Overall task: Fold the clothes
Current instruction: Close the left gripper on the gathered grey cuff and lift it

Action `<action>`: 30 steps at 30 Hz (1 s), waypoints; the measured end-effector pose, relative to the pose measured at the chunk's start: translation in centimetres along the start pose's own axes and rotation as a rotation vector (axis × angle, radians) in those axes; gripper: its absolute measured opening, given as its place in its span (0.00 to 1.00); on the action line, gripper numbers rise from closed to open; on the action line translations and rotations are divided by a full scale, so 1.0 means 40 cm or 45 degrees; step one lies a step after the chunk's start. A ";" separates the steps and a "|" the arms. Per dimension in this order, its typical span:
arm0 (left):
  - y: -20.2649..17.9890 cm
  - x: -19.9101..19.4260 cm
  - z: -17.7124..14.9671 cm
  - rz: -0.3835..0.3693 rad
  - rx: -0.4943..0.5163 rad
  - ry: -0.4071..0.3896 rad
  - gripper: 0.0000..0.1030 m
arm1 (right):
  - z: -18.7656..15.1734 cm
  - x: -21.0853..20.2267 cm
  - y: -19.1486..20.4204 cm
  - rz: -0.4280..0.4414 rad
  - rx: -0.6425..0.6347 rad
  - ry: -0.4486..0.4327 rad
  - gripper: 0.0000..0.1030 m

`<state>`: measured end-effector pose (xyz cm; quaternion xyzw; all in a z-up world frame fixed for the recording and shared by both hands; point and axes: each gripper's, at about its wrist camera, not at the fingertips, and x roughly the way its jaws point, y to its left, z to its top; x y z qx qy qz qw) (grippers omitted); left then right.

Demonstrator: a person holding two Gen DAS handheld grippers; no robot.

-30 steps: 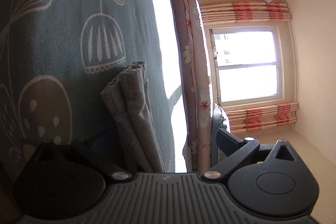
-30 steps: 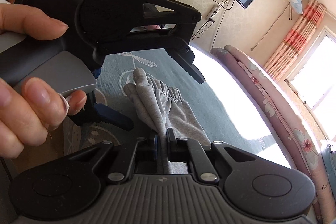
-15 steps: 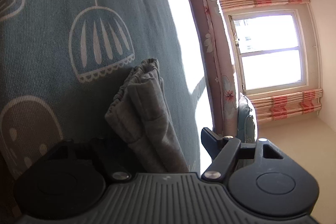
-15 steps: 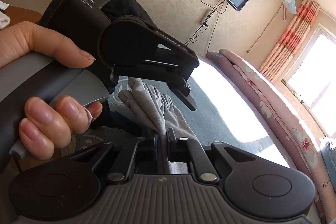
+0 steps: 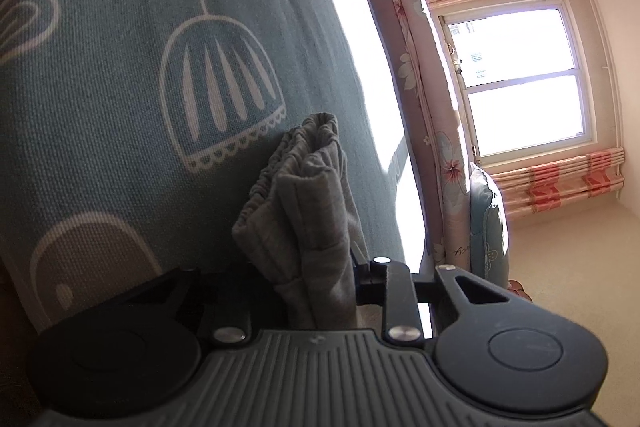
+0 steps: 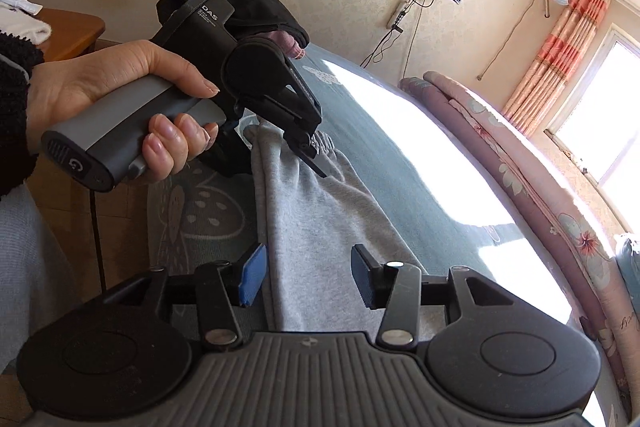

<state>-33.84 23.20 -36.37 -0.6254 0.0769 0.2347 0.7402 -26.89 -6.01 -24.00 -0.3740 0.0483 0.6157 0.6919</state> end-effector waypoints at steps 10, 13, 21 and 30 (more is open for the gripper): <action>-0.045 -0.020 -0.038 0.135 0.232 -0.044 0.14 | -0.273 -0.156 -0.170 -0.168 0.478 0.200 0.62; -0.053 -0.031 -0.041 0.158 0.280 -0.064 0.14 | -0.319 -0.149 -0.243 -0.189 0.699 0.195 0.71; -0.106 -0.039 -0.063 0.262 0.470 -0.099 0.14 | -0.404 -0.127 -0.311 -0.266 0.903 0.055 0.90; -0.213 -0.042 -0.106 0.377 0.639 -0.116 0.14 | -0.468 -0.178 -0.345 -0.312 0.979 -0.067 1.00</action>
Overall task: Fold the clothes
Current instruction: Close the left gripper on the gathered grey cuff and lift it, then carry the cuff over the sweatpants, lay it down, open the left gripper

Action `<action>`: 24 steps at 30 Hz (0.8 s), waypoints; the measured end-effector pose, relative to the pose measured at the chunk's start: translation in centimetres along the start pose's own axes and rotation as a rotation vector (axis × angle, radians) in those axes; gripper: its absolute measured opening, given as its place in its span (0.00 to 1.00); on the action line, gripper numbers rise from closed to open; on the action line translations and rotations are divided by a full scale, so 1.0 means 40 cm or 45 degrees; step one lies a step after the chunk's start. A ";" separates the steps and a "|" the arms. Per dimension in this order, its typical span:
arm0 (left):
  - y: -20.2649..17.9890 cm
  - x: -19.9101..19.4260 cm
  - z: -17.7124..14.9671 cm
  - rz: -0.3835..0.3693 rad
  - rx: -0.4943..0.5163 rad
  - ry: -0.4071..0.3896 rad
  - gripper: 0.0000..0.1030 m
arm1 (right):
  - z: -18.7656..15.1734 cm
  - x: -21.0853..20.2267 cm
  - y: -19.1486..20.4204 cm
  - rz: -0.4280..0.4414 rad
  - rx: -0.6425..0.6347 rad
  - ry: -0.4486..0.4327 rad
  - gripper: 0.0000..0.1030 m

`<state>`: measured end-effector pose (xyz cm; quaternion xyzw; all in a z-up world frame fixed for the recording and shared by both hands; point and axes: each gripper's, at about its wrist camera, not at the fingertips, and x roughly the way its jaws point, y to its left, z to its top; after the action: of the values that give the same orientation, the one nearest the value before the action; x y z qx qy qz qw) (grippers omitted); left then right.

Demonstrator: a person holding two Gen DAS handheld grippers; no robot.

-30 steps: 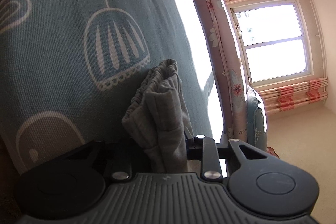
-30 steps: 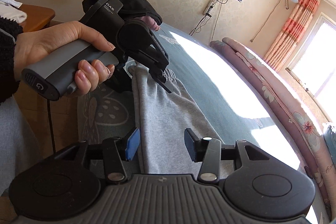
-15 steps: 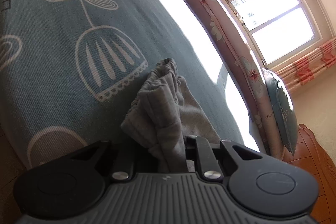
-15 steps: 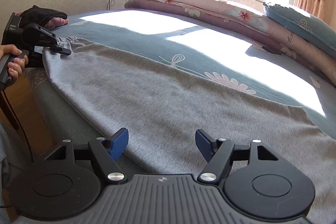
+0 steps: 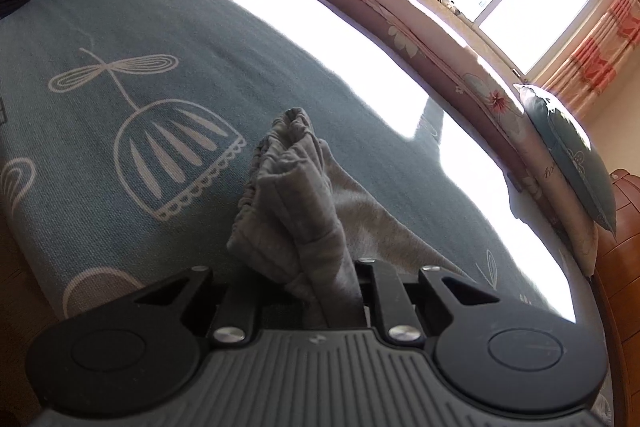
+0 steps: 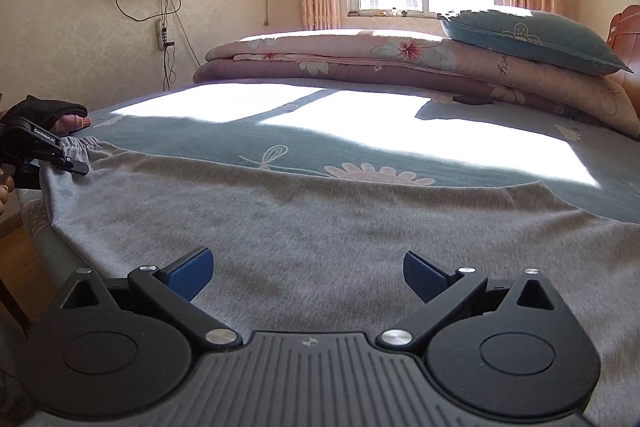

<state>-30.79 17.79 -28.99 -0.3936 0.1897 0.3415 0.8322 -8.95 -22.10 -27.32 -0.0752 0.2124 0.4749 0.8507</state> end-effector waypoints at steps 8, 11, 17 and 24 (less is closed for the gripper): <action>-0.143 -0.033 0.022 -0.008 0.183 0.023 0.14 | 0.004 -0.024 -0.033 0.001 0.054 -0.048 1.00; -0.196 -0.048 0.032 -0.030 0.258 0.024 0.14 | 0.006 -0.028 -0.034 0.004 0.051 -0.059 1.00; -0.285 -0.076 0.027 -0.076 0.384 0.035 0.14 | 0.012 -0.030 -0.045 0.019 0.078 -0.058 1.00; -0.368 -0.084 0.004 -0.154 0.454 0.067 0.14 | 0.015 -0.032 -0.063 0.028 0.124 -0.057 1.00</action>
<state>-22.58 9.79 -19.18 -0.2593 0.2449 0.2414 0.9025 -7.23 -24.25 -26.44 -0.0207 0.2169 0.4750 0.8526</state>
